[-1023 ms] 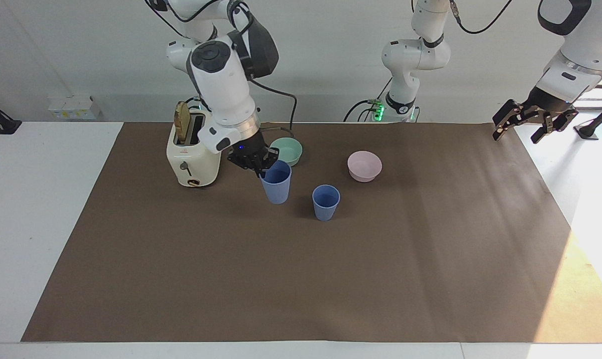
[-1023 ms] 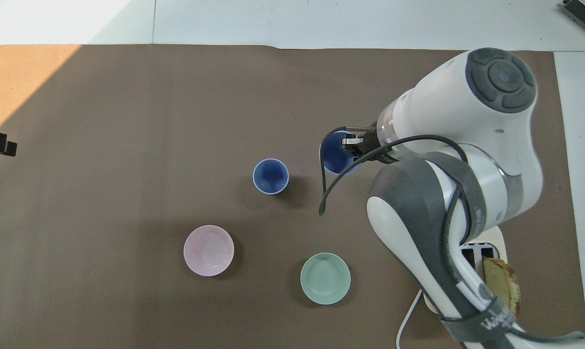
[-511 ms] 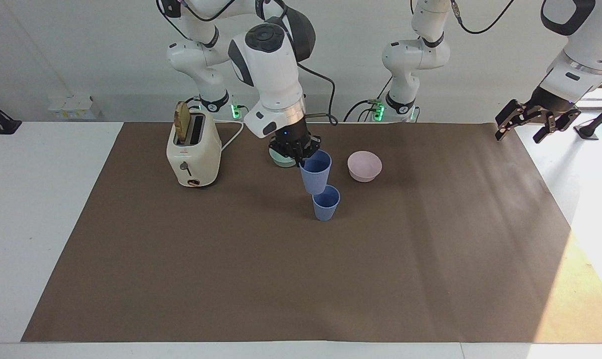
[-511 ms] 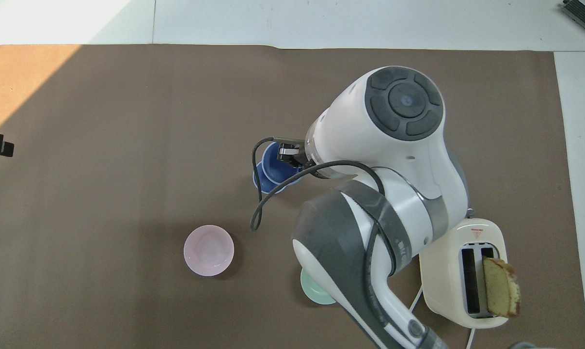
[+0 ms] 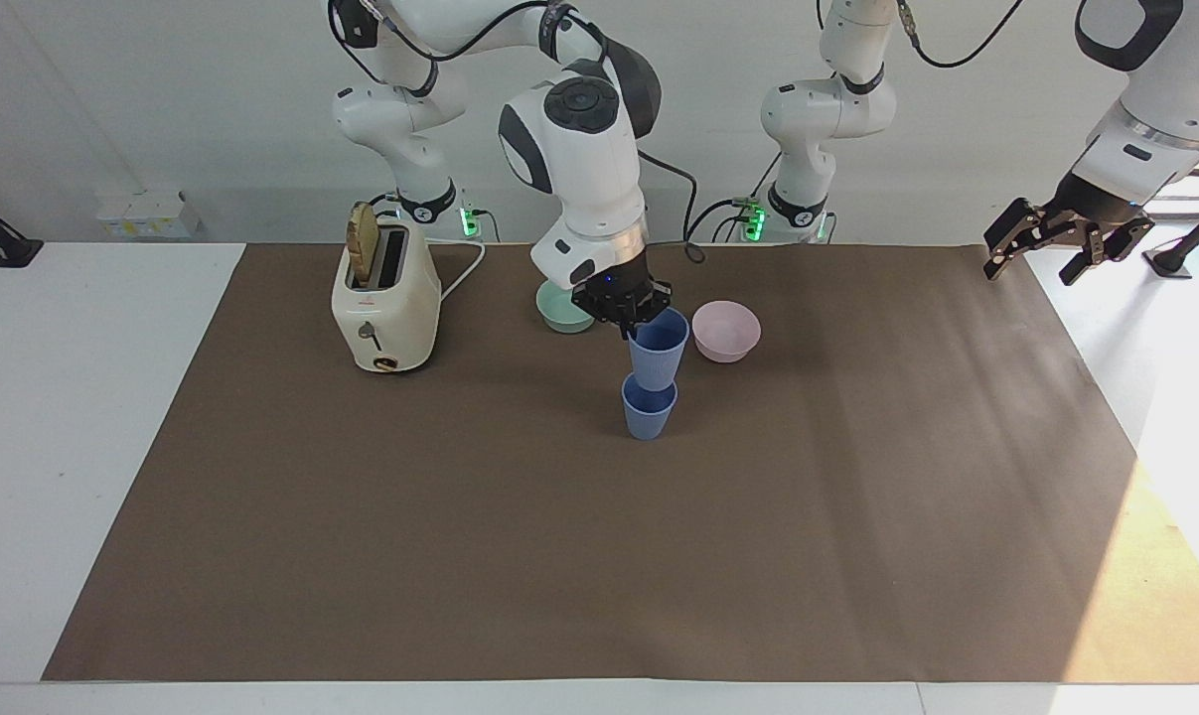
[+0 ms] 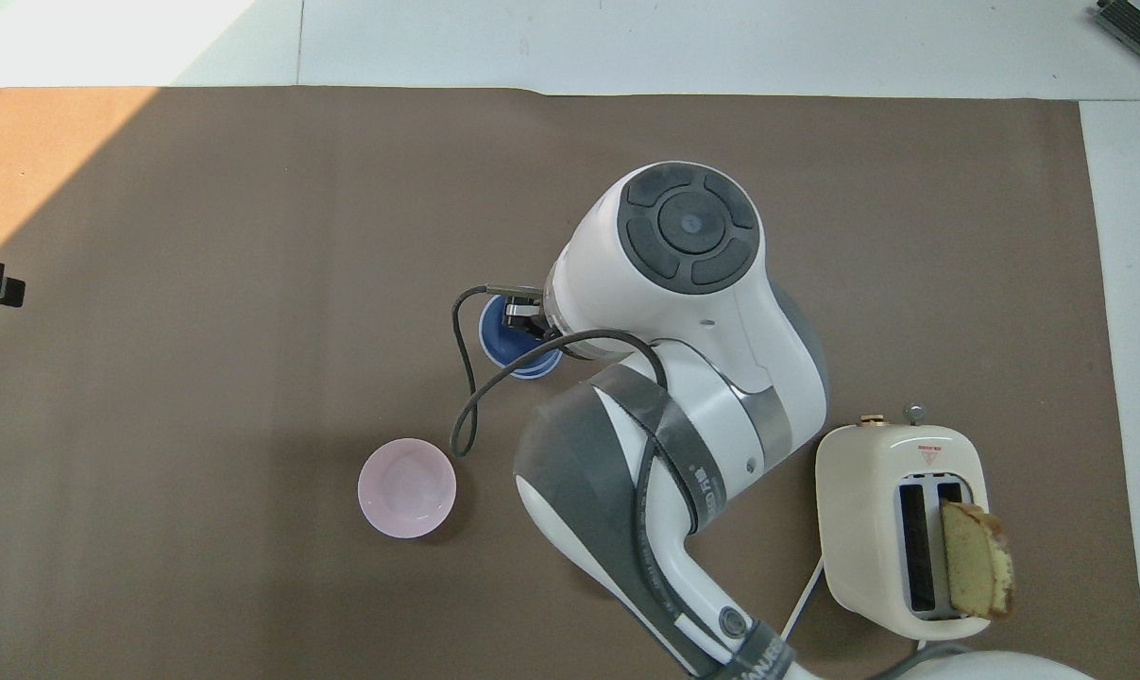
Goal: Stack blue cups with both arms
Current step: 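Carry the cup with the right gripper and lower it into the center cup, then open the right gripper and withdraw it from the stacked cups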
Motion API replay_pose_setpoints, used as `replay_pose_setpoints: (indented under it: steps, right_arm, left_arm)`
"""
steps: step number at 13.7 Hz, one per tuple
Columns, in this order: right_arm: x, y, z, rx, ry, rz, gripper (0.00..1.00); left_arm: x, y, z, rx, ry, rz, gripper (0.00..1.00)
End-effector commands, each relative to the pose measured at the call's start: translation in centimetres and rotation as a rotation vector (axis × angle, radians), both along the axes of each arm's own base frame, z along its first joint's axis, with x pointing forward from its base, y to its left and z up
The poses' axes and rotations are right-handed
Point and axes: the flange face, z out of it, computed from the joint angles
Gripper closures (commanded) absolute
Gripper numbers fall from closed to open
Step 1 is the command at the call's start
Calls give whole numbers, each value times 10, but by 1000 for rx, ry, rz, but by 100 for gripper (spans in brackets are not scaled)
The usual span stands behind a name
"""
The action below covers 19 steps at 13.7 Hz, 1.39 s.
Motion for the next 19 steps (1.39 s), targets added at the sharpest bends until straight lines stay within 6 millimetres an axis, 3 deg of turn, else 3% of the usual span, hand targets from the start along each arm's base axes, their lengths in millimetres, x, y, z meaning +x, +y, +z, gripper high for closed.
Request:
replay_pose_setpoints:
  steps: [1,10,11,12,13,17,19]
  right_arm:
    - [10,3,-10,-4,-19,-27,100]
    - [6,6,-45,-24,-4,-22,100]
    - [6,7,-45,-21,-2,-21,91]
    - [6,7,-47,-17,5,-28,18]
    - [8,5,-46,-20,-2,-34,0]
    - [10,1,-38,-16,-5,-37,0]
    - [14,-19,-6,-8,-28,-56,0]
  left_arm:
    - [-9,6,3,14,12,5,0]
    - [-13,2,2,14,18,0,0]
    - [-13,1,2,13,20,-3,0]
    - [-13,1,2,14,18,-3,0]
    - [-13,1,2,14,18,-3,0]
    - [-13,2,3,14,17,-2,0]
    - [-13,2,2,14,18,-2,0]
